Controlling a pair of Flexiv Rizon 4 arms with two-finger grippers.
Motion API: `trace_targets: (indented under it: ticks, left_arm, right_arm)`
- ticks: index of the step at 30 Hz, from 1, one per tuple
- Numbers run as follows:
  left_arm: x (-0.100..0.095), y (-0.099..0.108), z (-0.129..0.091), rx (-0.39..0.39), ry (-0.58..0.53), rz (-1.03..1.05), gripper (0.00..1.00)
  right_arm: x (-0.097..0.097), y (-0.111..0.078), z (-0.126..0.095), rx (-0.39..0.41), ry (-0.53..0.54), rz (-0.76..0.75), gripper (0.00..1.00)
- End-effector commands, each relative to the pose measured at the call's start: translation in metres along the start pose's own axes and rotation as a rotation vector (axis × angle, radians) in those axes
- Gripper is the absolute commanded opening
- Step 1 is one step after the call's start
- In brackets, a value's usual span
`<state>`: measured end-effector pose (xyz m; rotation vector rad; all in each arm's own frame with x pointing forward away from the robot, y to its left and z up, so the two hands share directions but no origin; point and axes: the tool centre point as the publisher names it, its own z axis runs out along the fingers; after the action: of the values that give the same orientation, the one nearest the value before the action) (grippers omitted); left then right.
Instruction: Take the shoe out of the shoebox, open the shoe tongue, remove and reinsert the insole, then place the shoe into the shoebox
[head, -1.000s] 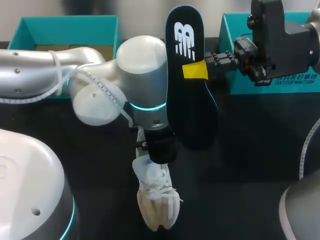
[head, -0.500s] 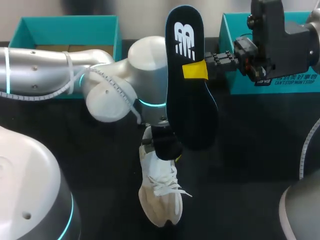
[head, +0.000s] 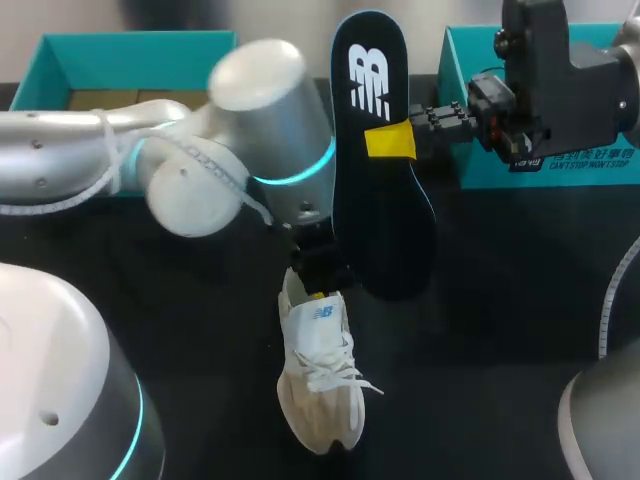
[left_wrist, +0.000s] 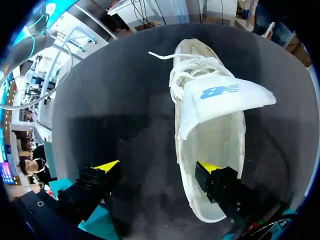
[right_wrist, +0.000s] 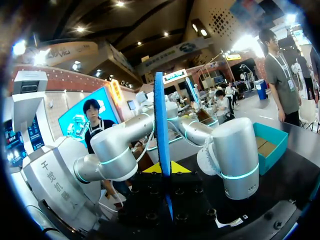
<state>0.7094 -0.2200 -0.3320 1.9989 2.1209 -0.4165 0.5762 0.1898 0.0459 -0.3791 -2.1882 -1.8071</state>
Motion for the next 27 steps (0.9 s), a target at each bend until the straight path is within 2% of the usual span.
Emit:
trace_targets:
  ticks: [1,5,7,11,16,27]
  left_arm:
    - [0.039,-0.012,-0.083,-0.048,-0.275,0.033,1.0]
    - [0.039,-0.009,-0.116,-0.088,-0.461,0.066,1.0]
    - [0.036,-0.006,-0.126,-0.126,-0.54,0.083,1.0]
    - [0.028,0.002,-0.147,-0.151,-0.684,0.097,1.0]
    - [0.014,0.014,-0.179,-0.126,-0.887,0.132,1.0]
    - [0.014,0.014,-0.179,-0.126,-0.887,0.132,1.0]
  right_arm:
    - [-0.002,0.003,0.005,0.005,0.001,0.001,0.0]
    - [-0.002,0.003,0.005,0.005,0.001,0.001,0.0]
    - [-0.002,0.003,0.005,0.005,0.001,0.001,0.0]
    - [-0.002,0.003,0.005,0.005,0.001,0.001,0.0]
    - [-0.002,0.003,0.005,0.005,0.001,0.001,0.0]
    - [-0.002,0.003,0.005,0.005,0.001,0.001,0.0]
